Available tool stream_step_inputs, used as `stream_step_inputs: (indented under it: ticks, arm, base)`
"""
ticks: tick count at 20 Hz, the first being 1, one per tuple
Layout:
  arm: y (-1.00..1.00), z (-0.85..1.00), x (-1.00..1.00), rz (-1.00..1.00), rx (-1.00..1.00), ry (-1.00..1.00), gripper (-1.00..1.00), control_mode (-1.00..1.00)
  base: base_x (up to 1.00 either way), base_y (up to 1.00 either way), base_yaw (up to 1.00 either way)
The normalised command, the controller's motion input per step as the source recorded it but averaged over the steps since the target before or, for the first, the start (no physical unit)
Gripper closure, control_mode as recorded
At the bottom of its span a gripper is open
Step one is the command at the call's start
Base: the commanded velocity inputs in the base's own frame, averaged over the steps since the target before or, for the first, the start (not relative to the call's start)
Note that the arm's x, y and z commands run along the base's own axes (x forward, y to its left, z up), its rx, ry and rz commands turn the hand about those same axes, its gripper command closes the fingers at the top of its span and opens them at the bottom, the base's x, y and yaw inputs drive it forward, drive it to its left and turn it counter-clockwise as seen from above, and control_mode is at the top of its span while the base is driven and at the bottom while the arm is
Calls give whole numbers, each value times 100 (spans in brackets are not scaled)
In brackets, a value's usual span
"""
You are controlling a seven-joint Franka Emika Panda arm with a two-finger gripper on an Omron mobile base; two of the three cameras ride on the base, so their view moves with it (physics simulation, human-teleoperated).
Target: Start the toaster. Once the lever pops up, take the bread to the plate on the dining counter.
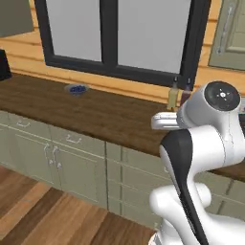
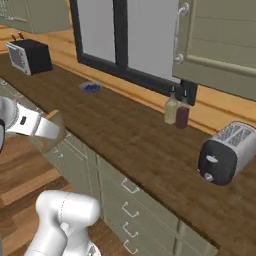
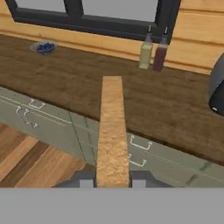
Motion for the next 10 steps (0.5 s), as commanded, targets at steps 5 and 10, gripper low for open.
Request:
stream_step_inputs:
  ticks: [5, 10]
  arm:
    - [0, 0, 0, 0, 0, 0, 100, 100]
    - [0, 0, 0, 0, 0, 0, 100, 100]
  base:
    - [-7, 0, 100]
    - [-5, 0, 100]
